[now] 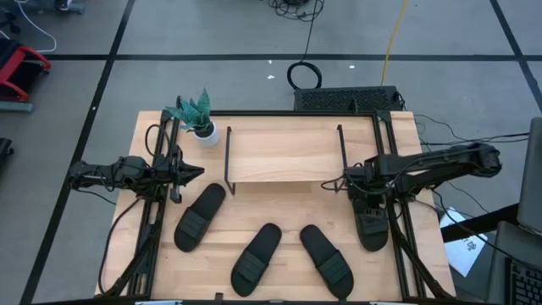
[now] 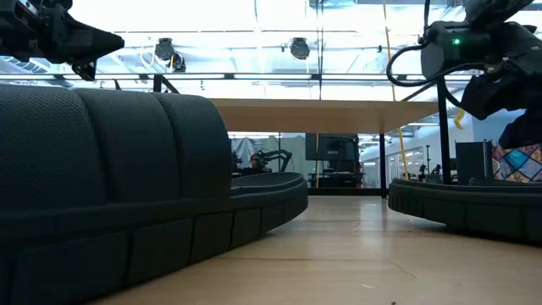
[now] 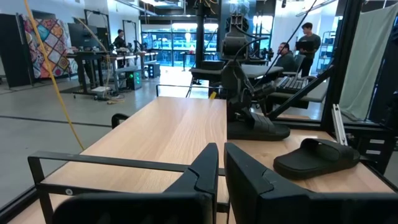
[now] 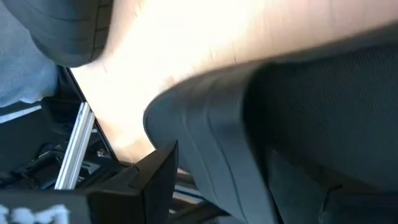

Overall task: Pick and place slides into the shelf
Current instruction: Put the black slipper on the shelf, then adjust the shelf

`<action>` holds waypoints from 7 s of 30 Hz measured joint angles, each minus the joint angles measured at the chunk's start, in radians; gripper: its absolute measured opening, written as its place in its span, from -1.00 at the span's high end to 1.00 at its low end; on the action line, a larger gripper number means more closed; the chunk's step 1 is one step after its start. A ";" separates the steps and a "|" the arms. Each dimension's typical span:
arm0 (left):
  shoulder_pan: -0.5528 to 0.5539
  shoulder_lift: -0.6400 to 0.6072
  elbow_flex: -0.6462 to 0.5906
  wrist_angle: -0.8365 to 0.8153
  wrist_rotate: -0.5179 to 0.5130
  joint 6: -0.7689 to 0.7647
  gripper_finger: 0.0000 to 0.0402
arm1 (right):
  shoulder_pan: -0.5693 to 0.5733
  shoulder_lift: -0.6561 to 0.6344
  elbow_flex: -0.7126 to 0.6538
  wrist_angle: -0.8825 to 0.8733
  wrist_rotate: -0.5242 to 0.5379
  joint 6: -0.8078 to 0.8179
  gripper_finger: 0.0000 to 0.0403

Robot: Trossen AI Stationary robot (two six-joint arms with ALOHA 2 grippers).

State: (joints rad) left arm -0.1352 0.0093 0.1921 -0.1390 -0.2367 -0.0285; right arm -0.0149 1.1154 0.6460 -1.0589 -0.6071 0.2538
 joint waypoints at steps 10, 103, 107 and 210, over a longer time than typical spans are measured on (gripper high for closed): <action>0.000 0.000 0.000 0.000 0.001 -0.008 0.85 | 0.057 0.064 -0.005 0.042 0.001 0.036 -0.10; 0.000 0.000 0.000 0.029 0.001 -0.033 0.85 | -0.421 0.668 1.166 -0.511 0.024 -0.713 0.96; 0.000 0.000 0.000 0.023 0.001 -0.036 0.85 | -0.422 0.673 1.165 -0.512 0.028 -0.712 0.96; 0.000 0.192 0.000 -0.014 -0.205 -0.304 0.85 | -0.291 -0.294 0.220 0.177 0.997 -0.229 1.00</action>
State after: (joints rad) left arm -0.1352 0.2013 0.1921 -0.1531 -0.4416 -0.3329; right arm -0.3058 0.8215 0.8663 -0.8817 0.3897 0.0250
